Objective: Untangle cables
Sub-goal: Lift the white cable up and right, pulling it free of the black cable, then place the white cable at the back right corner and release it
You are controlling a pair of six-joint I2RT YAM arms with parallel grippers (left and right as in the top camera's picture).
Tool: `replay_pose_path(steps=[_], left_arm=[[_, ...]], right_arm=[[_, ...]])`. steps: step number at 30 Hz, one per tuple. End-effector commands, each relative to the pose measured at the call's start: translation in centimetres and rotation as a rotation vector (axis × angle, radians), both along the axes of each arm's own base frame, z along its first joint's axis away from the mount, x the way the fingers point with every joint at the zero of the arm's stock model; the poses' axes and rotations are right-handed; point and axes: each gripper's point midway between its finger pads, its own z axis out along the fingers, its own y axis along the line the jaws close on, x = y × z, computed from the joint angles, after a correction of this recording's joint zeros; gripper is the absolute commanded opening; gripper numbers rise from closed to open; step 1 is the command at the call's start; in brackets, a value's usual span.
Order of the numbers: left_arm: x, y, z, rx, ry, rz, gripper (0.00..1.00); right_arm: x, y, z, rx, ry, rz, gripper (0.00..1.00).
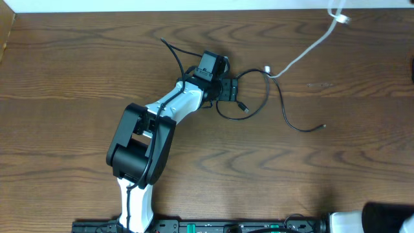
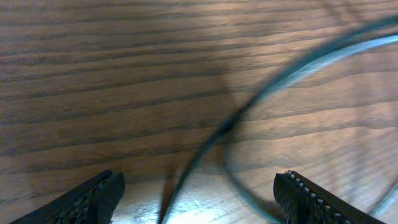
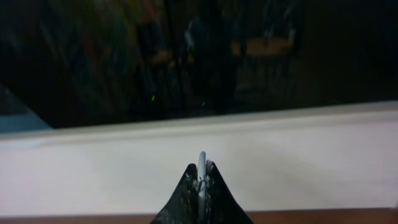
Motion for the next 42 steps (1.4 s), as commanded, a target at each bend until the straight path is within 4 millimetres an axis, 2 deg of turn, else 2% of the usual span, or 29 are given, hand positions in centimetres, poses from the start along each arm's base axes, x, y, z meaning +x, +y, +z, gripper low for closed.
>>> replay_pose_path(steps=[1, 4, 7, 14, 19, 23, 27, 31, 34, 37, 42], left_arm=[[0.4, 1.0, -1.0, 0.043, -0.001, 0.049, 0.83], [0.6, 1.2, -1.0, 0.049, -0.006, 0.064, 0.82], [0.8, 1.4, -1.0, 0.061, -0.013, 0.072, 0.82], [0.6, 1.2, -1.0, 0.051, -0.008, 0.065, 0.82], [-0.3, -0.5, -0.5, -0.037, 0.031, 0.003, 0.82], [-0.4, -0.8, 0.3, -0.054, 0.02, -0.024, 0.82], [0.4, -0.1, 3.2, -0.045, -0.058, -0.028, 0.82], [1.2, 2.3, 7.3, -0.009, -0.131, 0.041, 0.82], [1.4, 4.0, 9.6, 0.02, -0.174, 0.077, 0.82], [1.9, 5.3, 11.1, 0.054, -0.226, 0.102, 0.82], [2.2, 5.9, 11.2, 0.077, -0.238, 0.123, 0.82]], right_arm=[[-2.6, -0.9, 1.5, 0.007, -0.041, -0.035, 0.01], [-4.1, -0.9, 1.6, 0.008, -0.04, -0.037, 0.01], [-4.2, 0.2, 0.7, 0.009, -0.003, 0.028, 0.0], [-1.4, 3.7, -4.0, 0.043, 0.176, 0.249, 0.01], [1.3, 3.8, -7.0, 0.065, 0.275, 0.266, 0.01], [2.6, 1.4, -8.4, 0.066, 0.317, 0.156, 0.01], [3.3, -2.3, -9.8, 0.064, 0.36, 0.008, 0.01], [3.6, -5.7, -11.1, 0.072, 0.403, -0.108, 0.01], [4.4, -8.2, -11.8, 0.084, 0.413, -0.166, 0.01], [6.9, -10.9, -12.6, 0.091, 0.4, -0.211, 0.01], [13.4, -14.2, -14.6, 0.081, 0.342, -0.24, 0.01]])
